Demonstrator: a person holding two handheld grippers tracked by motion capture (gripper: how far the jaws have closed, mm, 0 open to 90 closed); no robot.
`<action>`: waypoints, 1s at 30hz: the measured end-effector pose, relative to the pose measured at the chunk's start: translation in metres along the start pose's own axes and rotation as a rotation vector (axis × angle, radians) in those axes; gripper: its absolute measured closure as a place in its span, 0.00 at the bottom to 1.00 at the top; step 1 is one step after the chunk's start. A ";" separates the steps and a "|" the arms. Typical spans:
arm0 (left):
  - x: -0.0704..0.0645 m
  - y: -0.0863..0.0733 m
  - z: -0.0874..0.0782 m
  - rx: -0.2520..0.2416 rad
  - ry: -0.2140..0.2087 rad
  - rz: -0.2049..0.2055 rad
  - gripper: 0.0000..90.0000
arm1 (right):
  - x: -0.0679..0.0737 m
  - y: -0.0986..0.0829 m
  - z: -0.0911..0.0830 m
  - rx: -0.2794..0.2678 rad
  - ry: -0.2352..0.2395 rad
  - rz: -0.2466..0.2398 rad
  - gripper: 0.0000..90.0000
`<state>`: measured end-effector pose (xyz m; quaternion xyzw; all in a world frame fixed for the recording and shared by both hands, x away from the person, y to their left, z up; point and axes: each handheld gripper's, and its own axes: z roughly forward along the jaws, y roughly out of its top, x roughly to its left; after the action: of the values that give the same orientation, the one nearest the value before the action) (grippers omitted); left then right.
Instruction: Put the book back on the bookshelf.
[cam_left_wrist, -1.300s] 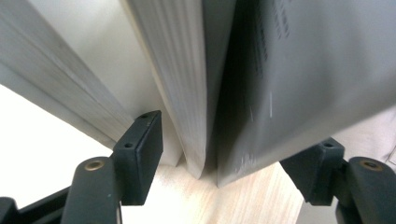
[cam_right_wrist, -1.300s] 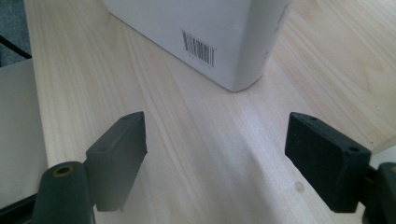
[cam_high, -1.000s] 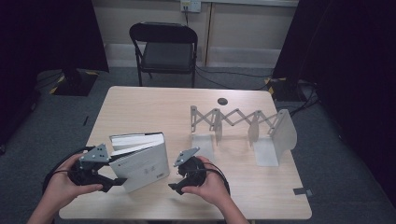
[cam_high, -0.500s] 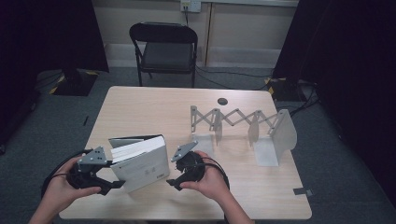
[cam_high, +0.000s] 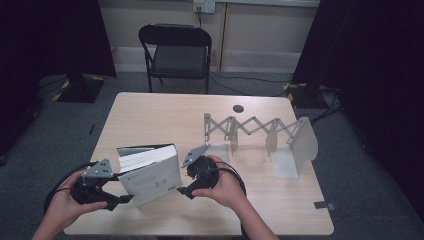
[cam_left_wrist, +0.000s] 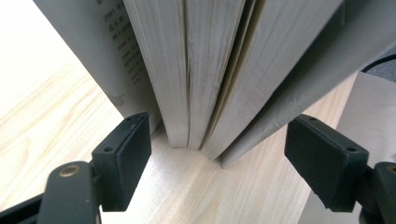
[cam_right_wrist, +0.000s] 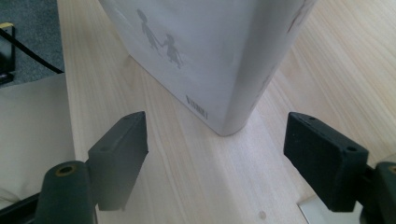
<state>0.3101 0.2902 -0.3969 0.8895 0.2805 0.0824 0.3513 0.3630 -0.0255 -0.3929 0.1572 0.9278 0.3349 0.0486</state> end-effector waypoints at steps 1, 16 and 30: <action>0.000 -0.002 0.000 0.000 -0.002 -0.002 0.26 | 0.000 0.003 -0.001 0.001 0.005 -0.005 0.24; 0.001 -0.013 0.010 0.006 -0.014 -0.028 0.24 | -0.001 0.021 -0.011 0.019 0.034 -0.045 0.24; 0.002 -0.030 0.023 0.031 -0.019 -0.055 0.23 | -0.001 0.043 -0.021 0.033 0.044 -0.087 0.24</action>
<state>0.3064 0.2964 -0.4339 0.8876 0.3025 0.0598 0.3423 0.3713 -0.0077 -0.3498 0.1101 0.9399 0.3206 0.0403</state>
